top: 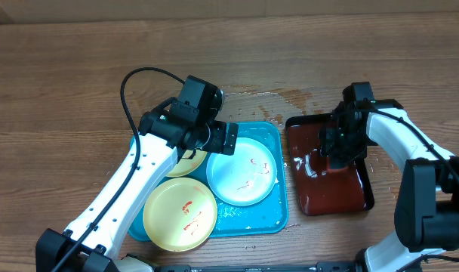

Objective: Clean dirty plates on tray and stack at the side

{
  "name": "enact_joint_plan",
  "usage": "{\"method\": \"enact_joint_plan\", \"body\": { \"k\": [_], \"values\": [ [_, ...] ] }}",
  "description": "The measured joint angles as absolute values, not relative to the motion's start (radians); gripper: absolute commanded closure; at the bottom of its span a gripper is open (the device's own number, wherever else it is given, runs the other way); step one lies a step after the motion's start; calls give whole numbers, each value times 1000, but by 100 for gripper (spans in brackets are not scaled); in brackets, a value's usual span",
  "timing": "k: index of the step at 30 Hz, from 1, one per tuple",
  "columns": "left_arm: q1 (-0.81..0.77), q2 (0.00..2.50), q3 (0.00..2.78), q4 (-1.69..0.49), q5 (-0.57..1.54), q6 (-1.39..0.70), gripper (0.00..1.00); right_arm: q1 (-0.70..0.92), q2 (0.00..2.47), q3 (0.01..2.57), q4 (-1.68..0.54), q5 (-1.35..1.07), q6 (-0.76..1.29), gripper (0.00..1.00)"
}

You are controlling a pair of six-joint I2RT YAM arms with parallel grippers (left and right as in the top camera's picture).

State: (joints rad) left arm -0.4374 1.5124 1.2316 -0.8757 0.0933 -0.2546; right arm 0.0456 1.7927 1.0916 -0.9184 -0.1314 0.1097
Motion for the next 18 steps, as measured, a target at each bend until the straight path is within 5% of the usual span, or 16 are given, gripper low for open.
{"method": "enact_joint_plan", "body": {
  "k": [6, 13, 15, 18],
  "values": [
    [-437, 1512, 1232, -876, 93, -255, 0, 46, 1793, 1092, -917, -142, 293, 48],
    [-437, 1512, 1232, -876, 93, -255, 0, 46, 1793, 1091, -871, -124, 379, 78],
    [-437, 1512, 1232, -876, 93, -255, 0, 46, 1793, 1091, -855, -109, 390, 96],
    [-437, 1512, 1232, -875, 93, -255, 0, 46, 1793, 1091, -841, -91, 392, 96]
  ]
}}
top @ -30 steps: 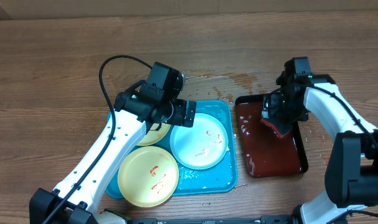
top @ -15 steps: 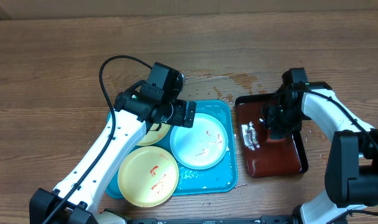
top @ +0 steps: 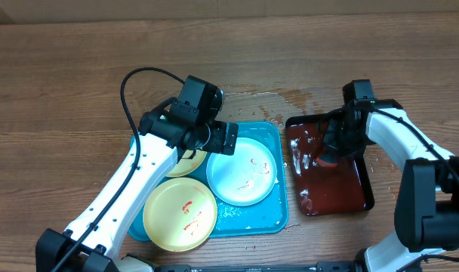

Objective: Clean dirty plates on tray and stack at the side

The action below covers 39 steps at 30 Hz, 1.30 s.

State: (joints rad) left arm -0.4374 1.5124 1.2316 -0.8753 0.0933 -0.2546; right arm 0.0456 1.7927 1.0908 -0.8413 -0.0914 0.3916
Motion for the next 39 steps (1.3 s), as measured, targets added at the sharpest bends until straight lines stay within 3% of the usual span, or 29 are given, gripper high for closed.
{"method": "enact_joint_plan", "body": {
  "k": [8, 10, 11, 12, 13, 14, 17, 25, 29, 33, 34, 35, 36, 37, 38, 39],
  "values": [
    [-437, 1512, 1232, -877, 93, -255, 0, 46, 1793, 1094, -899, -52, 366, 96],
    [-437, 1512, 1232, -886, 93, -257, 44, 46, 1793, 1097, -957, -46, 358, 96],
    [-437, 1512, 1232, -889, 93, -255, 56, 46, 1793, 1098, -972, -44, 354, 96],
    [-437, 1512, 1231, -886, 93, -254, 60, 46, 1793, 1100, -979, -44, 350, 96],
    [-437, 1512, 1231, -883, 93, -254, 54, 46, 1793, 1102, -981, -44, 347, 96],
    [-437, 1512, 1229, -878, 93, -248, 41, 46, 1793, 1103, -982, -44, 343, 96],
    [-437, 1512, 1198, -869, 98, -251, 48, 46, 1793, 1108, -983, -44, 339, 96],
    [-437, 1513, 1113, -869, 118, -251, 41, 46, 1793, 1102, -879, -41, 319, 96],
    [-437, 1513, 1113, -869, 130, -253, 61, 46, 1793, 1069, -830, -57, 303, 96],
    [-437, 1513, 1113, -875, 139, -251, 65, 46, 1793, 1065, -842, -68, 294, 96],
    [-437, 1513, 1113, -883, 139, -251, 57, 46, 1793, 1065, -848, -71, 293, 96],
    [-437, 1513, 1113, -891, 139, -246, 38, 46, 1793, 1064, -852, -75, 292, 96],
    [-437, 1513, 1111, -895, 141, -246, 26, 46, 1793, 1064, -856, -76, 290, 96],
    [-437, 1513, 1108, -894, 142, -245, 26, 46, 1793, 1064, -857, -78, 290, 96],
    [-437, 1512, 1100, -887, 144, -247, 33, 46, 1793, 1064, -857, -79, 290, 96],
    [-437, 1512, 1088, -876, 148, -249, 52, 46, 1793, 1063, -857, -79, 289, 96]
  ]
}}
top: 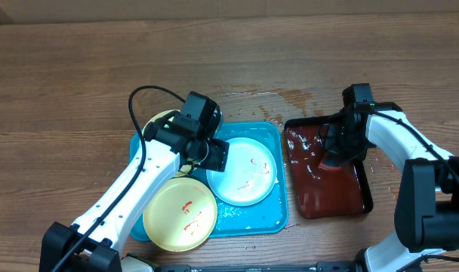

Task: Clean dirty plates on tray and stack at the side
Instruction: 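Grip the white plate rim with the left gripper on the teal tray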

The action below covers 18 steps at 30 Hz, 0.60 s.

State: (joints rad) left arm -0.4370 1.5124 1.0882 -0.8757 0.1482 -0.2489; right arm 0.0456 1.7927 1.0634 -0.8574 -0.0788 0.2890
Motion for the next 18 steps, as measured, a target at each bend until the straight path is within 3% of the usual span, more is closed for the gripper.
{"method": "enact_joint_plan", "body": {
  "k": [1, 2, 3, 4, 5, 6, 9, 10, 11, 13, 17, 18],
  "values": [
    [-437, 1512, 1071, -860, 154, -251, 75, 46, 1793, 1063, -857, -79, 288, 96],
    [-437, 1512, 1051, -845, 163, -246, 86, 46, 1793, 1063, -858, -80, 287, 96],
    [-437, 1512, 1027, -829, 176, -246, 80, 46, 1793, 1063, -860, -81, 287, 96],
    [-437, 1513, 1010, -816, 190, -241, 59, 46, 1793, 1063, -860, -82, 287, 96],
    [-437, 1513, 990, -797, 208, -233, 47, 46, 1793, 1062, -863, -84, 287, 96],
    [-437, 1513, 975, -782, 226, -235, 45, 46, 1793, 1062, -865, -89, 288, 96],
    [-437, 1513, 952, -758, 277, -238, 69, 46, 1793, 1060, -865, -93, 287, 96],
    [-437, 1513, 952, -757, 287, -237, 70, 46, 1793, 1060, -866, -94, 287, 96],
    [-437, 1513, 951, -758, 294, -234, 64, 46, 1793, 1060, -866, -96, 287, 96],
    [-437, 1513, 951, -762, 302, -227, 18, 46, 1793, 1060, -867, -97, 287, 96],
    [-437, 1513, 936, -767, 296, -236, 0, 46, 1793, 1060, -867, -97, 287, 96],
    [-437, 1513, 924, -760, 294, -244, 0, 46, 1793, 1060, -868, -98, 286, 96]
  ]
}}
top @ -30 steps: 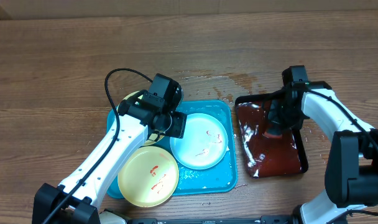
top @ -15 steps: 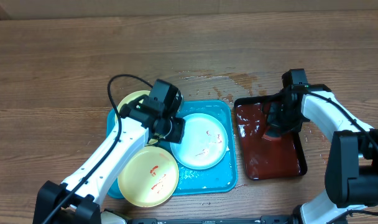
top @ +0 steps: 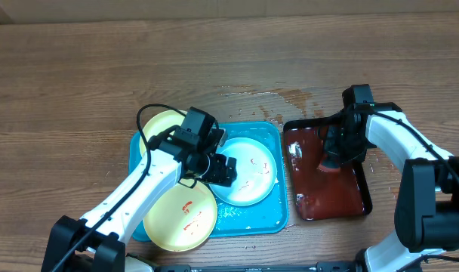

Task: Clean dirty plates on tray and stack at the side
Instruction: 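Grip the white plate rim with the left gripper on the teal tray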

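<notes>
A blue tray (top: 271, 219) holds three plates: a yellow one (top: 160, 125) at the back left, a white one (top: 252, 174) with red smears in the middle, and a yellow one (top: 180, 219) with red marks at the front. My left gripper (top: 223, 170) sits low at the white plate's left rim; its jaw gap is hidden by the wrist. My right gripper (top: 331, 159) reaches down into the dark red tray (top: 343, 196), shut on a dark sponge (top: 329, 163) that rests in the liquid.
Water is spilled on the wooden table (top: 63, 83) behind the two trays, around the wet patch (top: 290, 97). The left arm's black cable (top: 150, 113) loops over the back yellow plate. The dark tray sits just right of the blue tray.
My left gripper has moved forward and lower, from the white plate's back-left edge to its left rim. The back yellow plate shows more. The right gripper stays in the dark tray.
At first my left gripper hovered over the back of the blue tray, while my right gripper worked the sponge in the dark tray. The left arm then came nearer the white plate and now sits at its left rim. The dark tray shifted slightly.
</notes>
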{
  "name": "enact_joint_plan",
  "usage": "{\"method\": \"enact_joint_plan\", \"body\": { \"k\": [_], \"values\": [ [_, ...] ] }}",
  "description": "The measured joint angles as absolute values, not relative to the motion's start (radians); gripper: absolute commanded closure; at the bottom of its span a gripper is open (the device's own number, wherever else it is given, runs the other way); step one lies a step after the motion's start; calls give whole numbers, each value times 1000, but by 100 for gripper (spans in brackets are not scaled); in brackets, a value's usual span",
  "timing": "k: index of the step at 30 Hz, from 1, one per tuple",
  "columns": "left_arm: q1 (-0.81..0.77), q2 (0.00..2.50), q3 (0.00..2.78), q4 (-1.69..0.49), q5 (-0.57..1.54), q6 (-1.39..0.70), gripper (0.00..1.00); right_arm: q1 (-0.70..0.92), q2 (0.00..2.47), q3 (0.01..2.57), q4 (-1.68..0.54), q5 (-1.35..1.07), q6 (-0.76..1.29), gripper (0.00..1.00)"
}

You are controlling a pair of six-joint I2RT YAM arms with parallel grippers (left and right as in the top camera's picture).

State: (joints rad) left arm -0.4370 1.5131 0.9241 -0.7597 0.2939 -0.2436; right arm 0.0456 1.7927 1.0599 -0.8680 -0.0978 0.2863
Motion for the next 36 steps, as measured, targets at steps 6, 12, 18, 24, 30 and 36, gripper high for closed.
{"method": "enact_joint_plan", "body": {
  "k": [6, 12, 18, 24, 30, 36],
  "values": [
    [-437, 1513, 878, -727, 292, -262, 0, 46, 1793, 1059, -868, -101, 279, 96],
    [-437, 1513, 877, -678, 287, -264, 0, 46, 1793, 1059, -869, -101, 269, 96],
    [-437, 1513, 877, -678, 280, -282, 12, 46, 1793, 1059, -868, -101, 267, 96],
    [-437, 1513, 876, -680, 245, -311, 14, 46, 1793, 1059, -868, -101, 265, 96],
    [-436, 1513, 840, -646, 216, -342, 15, 46, 1793, 1059, -868, -101, 264, 96],
    [-436, 1513, 812, -589, 205, -371, 36, 46, 1793, 1059, -869, -101, 265, 96]
  ]
}}
